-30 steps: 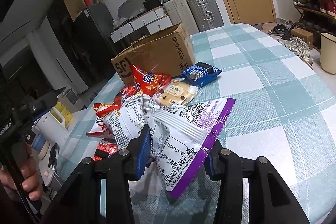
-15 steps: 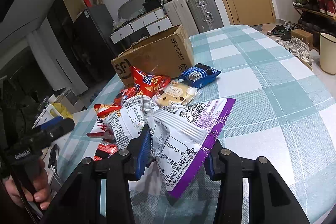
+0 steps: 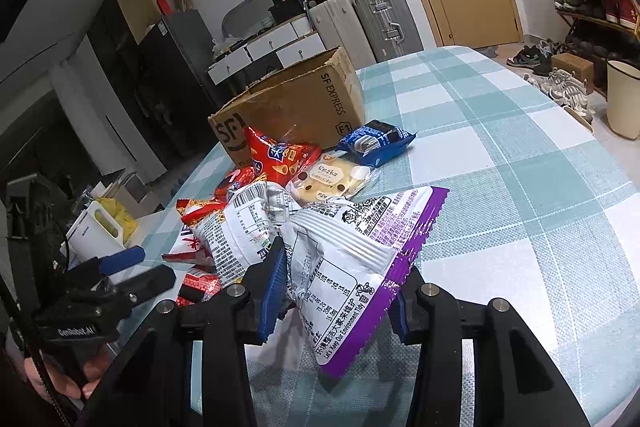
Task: Organize snacks
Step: 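Lift the white-purple bag with the right gripper while the left gripper closes on the red-black wafer pack, then carry the wafer pack and white-purple bag into the cardboard box with both grippers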
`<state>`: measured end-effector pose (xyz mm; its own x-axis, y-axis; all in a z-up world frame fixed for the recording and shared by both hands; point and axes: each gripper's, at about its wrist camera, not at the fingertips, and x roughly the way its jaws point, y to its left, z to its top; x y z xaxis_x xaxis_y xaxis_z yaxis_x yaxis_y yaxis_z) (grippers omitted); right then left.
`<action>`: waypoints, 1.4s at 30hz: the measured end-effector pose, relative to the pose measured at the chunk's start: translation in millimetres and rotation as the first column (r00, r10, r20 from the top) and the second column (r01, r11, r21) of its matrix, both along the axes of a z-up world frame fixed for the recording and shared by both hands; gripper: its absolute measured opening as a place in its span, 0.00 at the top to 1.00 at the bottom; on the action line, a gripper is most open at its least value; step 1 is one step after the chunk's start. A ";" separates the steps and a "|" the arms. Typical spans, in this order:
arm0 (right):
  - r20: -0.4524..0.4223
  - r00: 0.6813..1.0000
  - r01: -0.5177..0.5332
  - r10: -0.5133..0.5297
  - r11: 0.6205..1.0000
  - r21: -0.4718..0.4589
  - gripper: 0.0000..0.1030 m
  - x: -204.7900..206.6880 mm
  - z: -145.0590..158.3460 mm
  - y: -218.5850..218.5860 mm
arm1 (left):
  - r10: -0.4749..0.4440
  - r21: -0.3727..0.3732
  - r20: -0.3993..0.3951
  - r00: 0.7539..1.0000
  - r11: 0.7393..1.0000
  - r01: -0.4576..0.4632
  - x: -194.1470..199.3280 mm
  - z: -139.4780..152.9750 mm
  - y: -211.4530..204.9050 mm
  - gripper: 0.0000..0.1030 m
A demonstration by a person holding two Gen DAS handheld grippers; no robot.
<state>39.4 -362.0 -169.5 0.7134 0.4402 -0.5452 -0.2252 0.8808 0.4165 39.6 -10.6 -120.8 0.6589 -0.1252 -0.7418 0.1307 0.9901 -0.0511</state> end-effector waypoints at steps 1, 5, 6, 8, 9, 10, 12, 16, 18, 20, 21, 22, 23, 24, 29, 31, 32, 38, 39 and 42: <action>-0.001 1.000 0.001 -0.001 1.000 -0.001 0.57 -0.3 -0.5 -0.5 | -0.003 0.000 -0.006 1.000 1.000 0.003 0.4 -2.3 -1.1 0.01; -0.001 1.000 0.001 -0.001 1.000 -0.002 0.57 -0.6 -1.2 -0.7 | -0.013 0.005 -0.029 0.999 1.000 0.013 7.1 -11.2 -5.8 0.01; -0.002 1.000 0.002 -0.002 1.000 -0.002 0.57 -0.5 -1.1 -0.8 | -0.014 0.005 -0.034 0.999 1.000 0.015 8.9 -12.9 -7.0 0.01; -0.003 1.000 0.005 -0.005 1.000 -0.001 0.57 -0.5 -1.1 -1.9 | -0.018 0.005 -0.042 0.999 1.000 0.018 10.4 -15.9 -9.1 0.01; -0.004 1.000 0.006 -0.006 1.000 -0.001 0.57 -0.1 -1.8 -1.8 | -0.019 0.007 -0.046 0.999 1.000 0.019 12.1 -17.4 -10.3 0.01; -0.004 1.000 0.006 -0.006 1.000 0.000 0.57 -0.1 -2.2 -2.1 | -0.020 0.007 -0.049 0.999 1.000 0.021 11.8 -18.2 -10.7 0.01; -0.003 1.000 0.005 -0.005 1.000 -0.002 0.57 -0.1 -2.6 -2.2 | -0.026 0.009 -0.057 0.998 1.000 0.027 14.7 -22.0 -13.1 0.01; -0.005 1.000 0.007 -0.007 1.000 0.000 0.57 -0.4 -3.7 -2.6 | -0.032 0.018 -0.074 0.997 0.999 0.033 17.2 -29.3 -17.4 0.01; -0.004 1.000 0.008 -0.008 1.000 0.001 0.57 -0.2 -4.0 -3.2 | -0.032 0.018 -0.082 0.996 0.999 0.033 18.8 -32.1 -18.1 0.01; -0.005 1.000 0.010 -0.010 1.000 0.003 0.57 -0.1 -4.2 -3.6 | -0.034 0.015 -0.085 0.996 0.999 0.035 20.7 -34.5 -18.9 0.02; -0.005 1.000 0.010 -0.010 1.000 0.003 0.57 -0.3 -4.5 -3.7 | -0.038 0.011 -0.089 0.995 0.999 0.039 21.6 -35.7 -19.0 0.05; -0.005 1.000 0.009 -0.009 1.000 0.004 0.57 -0.4 -4.6 -3.6 | -0.045 0.005 -0.094 0.995 0.999 0.046 22.6 -36.9 -19.9 0.06; -0.004 1.000 0.009 -0.009 1.000 0.004 0.57 -0.2 -5.2 -3.6 | -0.047 0.000 -0.100 0.994 0.999 0.047 23.4 -38.1 -19.9 0.08; -0.004 1.000 0.009 -0.009 1.000 0.003 0.57 -0.6 -4.8 -3.4 | -0.046 0.001 -0.102 0.994 0.999 0.047 24.8 -39.1 -20.1 0.12; -0.006 1.000 0.010 -0.010 1.000 0.007 0.57 -1.4 -5.4 -3.2 | -0.053 -0.015 -0.104 0.993 0.999 0.052 26.7 -41.7 -18.9 0.27; -0.004 1.000 0.011 -0.011 1.000 0.005 0.57 -0.9 -6.0 -3.5 | -0.052 -0.016 -0.099 0.994 0.999 0.051 25.4 -41.0 -18.0 0.33; -0.004 1.000 0.011 -0.011 1.000 0.006 0.57 -1.1 -5.8 -3.5 | -0.048 -0.015 -0.097 0.994 0.999 0.047 25.7 -40.7 -17.3 0.38; -0.008 1.000 0.011 -0.011 1.000 0.015 0.57 -1.6 -5.9 -3.5 | -0.077 -0.125 -0.078 0.994 0.990 0.066 26.0 -38.1 -4.5 0.56; -0.006 1.000 0.012 -0.012 1.000 0.017 0.57 -1.5 -6.5 -3.5 | -0.073 -0.142 -0.078 0.994 0.988 0.062 26.1 -37.5 -1.3 0.57; 0.002 1.000 0.013 -0.013 1.000 0.010 0.57 -2.0 -5.8 -2.4 | -0.088 -0.149 -0.075 0.993 0.986 0.076 27.2 -37.4 -0.5 0.57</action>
<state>37.3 -364.4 -175.3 0.7204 0.4366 -0.5389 -0.2151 0.8793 0.4249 66.8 -11.1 -158.2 0.5808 -0.2865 -0.7620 0.2004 0.9575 -0.2072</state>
